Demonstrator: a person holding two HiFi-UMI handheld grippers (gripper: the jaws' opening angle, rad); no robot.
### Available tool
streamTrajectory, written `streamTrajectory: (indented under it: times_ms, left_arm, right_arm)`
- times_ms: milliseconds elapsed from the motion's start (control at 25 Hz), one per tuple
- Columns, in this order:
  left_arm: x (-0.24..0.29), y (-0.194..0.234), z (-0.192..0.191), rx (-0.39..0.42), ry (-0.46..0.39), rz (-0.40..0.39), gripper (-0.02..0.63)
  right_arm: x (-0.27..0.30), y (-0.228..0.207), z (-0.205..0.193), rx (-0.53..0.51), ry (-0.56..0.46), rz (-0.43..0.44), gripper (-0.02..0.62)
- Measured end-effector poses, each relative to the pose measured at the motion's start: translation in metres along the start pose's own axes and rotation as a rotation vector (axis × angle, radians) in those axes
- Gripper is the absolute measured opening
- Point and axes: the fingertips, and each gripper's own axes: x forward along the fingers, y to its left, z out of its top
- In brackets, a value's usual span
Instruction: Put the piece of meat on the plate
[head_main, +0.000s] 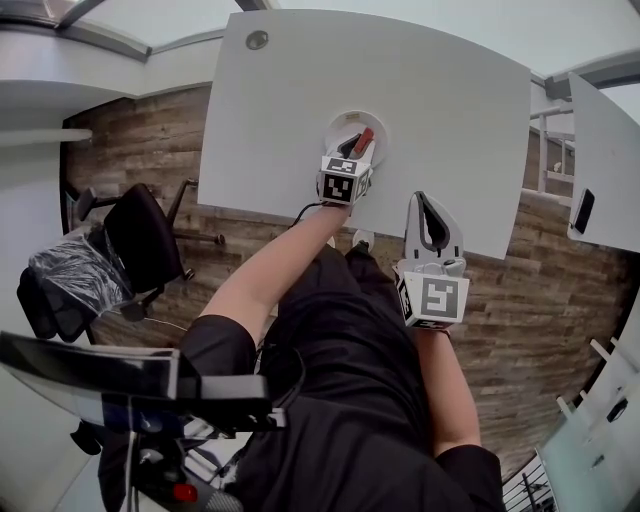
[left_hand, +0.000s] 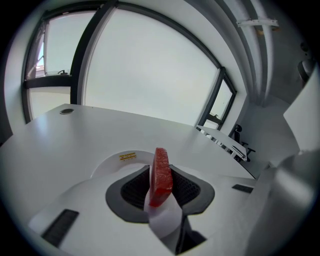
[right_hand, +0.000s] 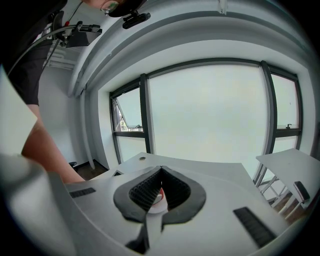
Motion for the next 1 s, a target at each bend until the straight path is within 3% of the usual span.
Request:
streamTrajectory:
  times_ms: [440,600,720,1000]
  left_arm:
    - [-0.001,0.01,0.003,-0.048,-0.016,0.012,0.1]
    - [0.0,0.011,0.003,-0.014,-0.007,0.011,0.109]
    - [0.001,0.01,0.003,0.006,-0.007,0.014,0.212]
    - [-0.002,0.012,-0.002,0.046,0.004,0.027,0.215]
  right_arm:
    - [-0.004,-0.001,-0.006,-0.002,0.012,-0.005,0.006]
    - [-0.005,0.002,-0.007,-0.002,0.012,-0.002,0.006]
    - [-0.006,0.005,-0.007,-0.003,0.012,0.001,0.006]
    - [-0.011,0.01,-0.009,-0.009,0.016,0.0,0.006]
